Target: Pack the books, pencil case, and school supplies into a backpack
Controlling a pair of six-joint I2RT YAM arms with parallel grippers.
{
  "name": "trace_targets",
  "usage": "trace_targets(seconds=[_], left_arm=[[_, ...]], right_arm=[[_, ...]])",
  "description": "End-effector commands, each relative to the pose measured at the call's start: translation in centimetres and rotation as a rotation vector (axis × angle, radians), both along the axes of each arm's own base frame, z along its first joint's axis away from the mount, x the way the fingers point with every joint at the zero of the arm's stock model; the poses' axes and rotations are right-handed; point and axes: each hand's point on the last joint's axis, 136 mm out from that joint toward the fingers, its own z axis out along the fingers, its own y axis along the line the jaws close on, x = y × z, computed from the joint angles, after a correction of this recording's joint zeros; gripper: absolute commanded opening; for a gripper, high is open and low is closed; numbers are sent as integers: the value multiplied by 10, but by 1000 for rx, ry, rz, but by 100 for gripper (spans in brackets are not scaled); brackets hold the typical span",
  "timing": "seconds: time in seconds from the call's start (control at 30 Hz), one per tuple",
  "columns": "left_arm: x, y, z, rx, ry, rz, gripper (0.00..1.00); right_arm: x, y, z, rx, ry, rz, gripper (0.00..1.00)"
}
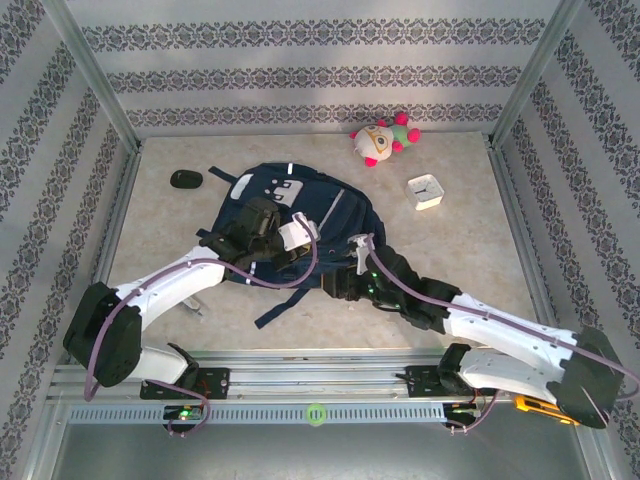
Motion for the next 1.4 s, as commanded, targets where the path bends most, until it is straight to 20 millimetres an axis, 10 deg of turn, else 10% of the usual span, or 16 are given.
trace_targets(seconds=[0.0,0.5,0.73,0.97,1.37], left_arm=[[1,-11,24,-117,64,5,0],[6,-19,40,-232,115,-8,0],[4,-23,46,-280,119,-19,0],[12,-3,32,-176,96,43,0],[28,44,17,4,30,151,0]], right_arm=[[17,-4,-14,-42,2,-101,55],[60,37,-29,47,-28,-177,52],[81,47,-25,100,-40,-238,29],[73,13,-36,32,-33,-306,2],[55,-74,-53,-115,121,-324,0]])
